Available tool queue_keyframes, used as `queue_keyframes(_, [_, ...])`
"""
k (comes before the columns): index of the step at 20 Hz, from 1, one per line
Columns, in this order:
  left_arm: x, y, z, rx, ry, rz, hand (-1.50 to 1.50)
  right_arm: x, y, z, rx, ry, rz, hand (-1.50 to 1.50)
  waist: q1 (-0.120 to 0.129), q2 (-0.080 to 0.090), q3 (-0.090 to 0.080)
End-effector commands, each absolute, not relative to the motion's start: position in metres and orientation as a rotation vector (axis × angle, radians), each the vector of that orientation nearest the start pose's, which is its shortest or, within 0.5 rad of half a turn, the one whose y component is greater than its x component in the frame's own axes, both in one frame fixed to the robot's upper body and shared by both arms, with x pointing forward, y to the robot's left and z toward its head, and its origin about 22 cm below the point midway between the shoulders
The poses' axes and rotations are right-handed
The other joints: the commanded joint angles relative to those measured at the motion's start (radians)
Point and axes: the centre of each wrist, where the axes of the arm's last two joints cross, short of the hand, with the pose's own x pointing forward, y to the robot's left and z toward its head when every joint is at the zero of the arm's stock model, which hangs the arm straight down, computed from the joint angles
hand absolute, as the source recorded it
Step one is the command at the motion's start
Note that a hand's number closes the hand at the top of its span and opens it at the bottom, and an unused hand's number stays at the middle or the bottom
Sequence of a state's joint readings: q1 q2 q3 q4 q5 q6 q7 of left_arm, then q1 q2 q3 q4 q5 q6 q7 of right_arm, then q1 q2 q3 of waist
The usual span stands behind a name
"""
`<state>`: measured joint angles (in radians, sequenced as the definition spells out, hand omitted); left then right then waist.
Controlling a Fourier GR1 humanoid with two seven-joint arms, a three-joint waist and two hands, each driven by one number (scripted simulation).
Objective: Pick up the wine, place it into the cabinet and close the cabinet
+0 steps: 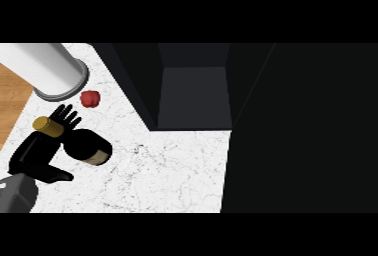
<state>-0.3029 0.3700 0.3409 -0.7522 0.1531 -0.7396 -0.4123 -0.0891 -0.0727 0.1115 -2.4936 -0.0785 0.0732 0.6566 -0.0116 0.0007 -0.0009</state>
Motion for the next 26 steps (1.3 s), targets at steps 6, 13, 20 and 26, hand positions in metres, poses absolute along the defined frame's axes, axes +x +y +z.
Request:
queue_keyframes(6, [0.269, 0.397, -0.069, -0.453, -1.562, -0.108, -1.5, 0.131, -0.212, 0.207, 0.217, -1.946, 0.242, -1.5, 0.005, -0.001, 0.001])
queue_keyframes(13, [0.275, 0.384, -0.086, -0.467, -1.556, -0.093, -1.5, 0.116, -0.21, 0.218, 0.228, -1.955, 0.254, -1.5, -0.006, 0.0, -0.001])
queue_keyframes(20, [0.279, 0.381, -0.091, -0.489, -1.553, -0.041, -1.5, 0.124, -0.212, 0.224, 0.229, -1.961, 0.268, -1.5, -0.007, 0.002, -0.002])
queue_keyframes(26, [0.287, 0.374, -0.088, -0.625, -1.513, -0.087, 1.5, 0.132, -0.214, 0.216, 0.205, -1.938, 0.257, -1.5, -0.006, 0.001, -0.001])
